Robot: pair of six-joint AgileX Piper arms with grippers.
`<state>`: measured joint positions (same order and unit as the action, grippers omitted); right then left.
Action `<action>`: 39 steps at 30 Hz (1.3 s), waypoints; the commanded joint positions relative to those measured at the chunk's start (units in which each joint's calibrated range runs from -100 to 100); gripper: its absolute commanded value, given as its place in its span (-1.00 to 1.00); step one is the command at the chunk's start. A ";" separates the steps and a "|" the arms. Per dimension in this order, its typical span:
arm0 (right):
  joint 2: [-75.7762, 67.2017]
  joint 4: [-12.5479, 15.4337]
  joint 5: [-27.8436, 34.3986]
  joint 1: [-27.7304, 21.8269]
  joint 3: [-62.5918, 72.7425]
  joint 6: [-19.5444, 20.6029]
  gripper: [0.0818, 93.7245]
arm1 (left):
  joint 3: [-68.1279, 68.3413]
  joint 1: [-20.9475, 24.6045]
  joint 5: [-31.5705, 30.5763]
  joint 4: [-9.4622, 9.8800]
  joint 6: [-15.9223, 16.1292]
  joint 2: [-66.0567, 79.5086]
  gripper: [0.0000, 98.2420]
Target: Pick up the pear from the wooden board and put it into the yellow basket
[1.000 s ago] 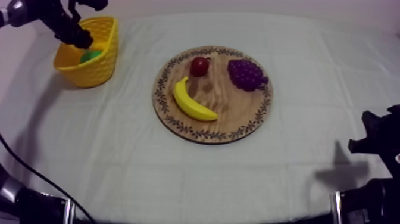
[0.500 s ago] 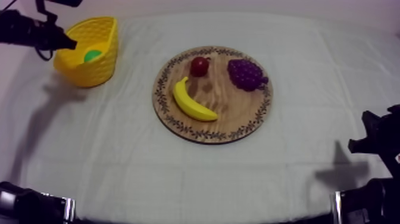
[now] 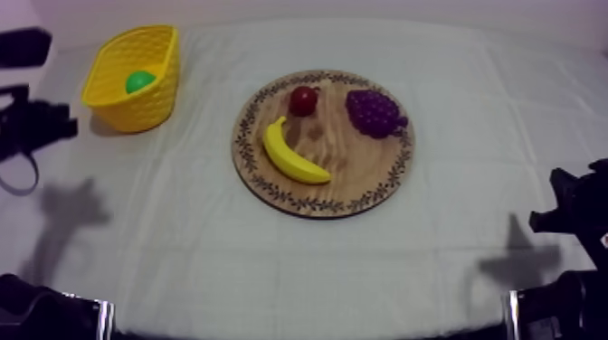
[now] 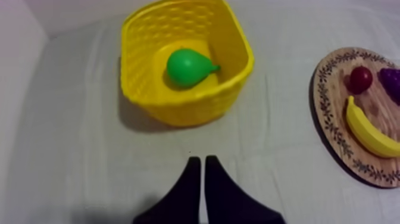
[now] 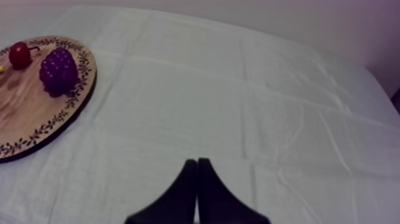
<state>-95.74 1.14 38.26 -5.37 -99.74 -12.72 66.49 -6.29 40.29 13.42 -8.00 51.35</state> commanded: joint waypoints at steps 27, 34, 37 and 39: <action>-0.02 0.00 -0.03 0.01 -0.04 0.00 -0.99 | 29.48 3.52 4.46 -8.80 1.42 48.53 -1.00; -0.02 0.00 -0.03 0.01 -0.04 0.00 -0.99 | 29.49 3.50 4.43 -8.85 0.67 48.56 -1.00; -0.02 0.00 -0.03 0.01 -0.04 0.00 -0.99 | 29.49 3.50 4.43 -8.85 0.63 48.56 -1.00; -0.02 0.00 -0.03 0.01 -0.04 0.00 -0.99 | 29.49 3.50 4.43 -8.85 0.61 48.56 -1.00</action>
<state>-95.74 1.14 38.26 -5.37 -99.74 -12.72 95.98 -2.77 44.79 4.60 -7.38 99.91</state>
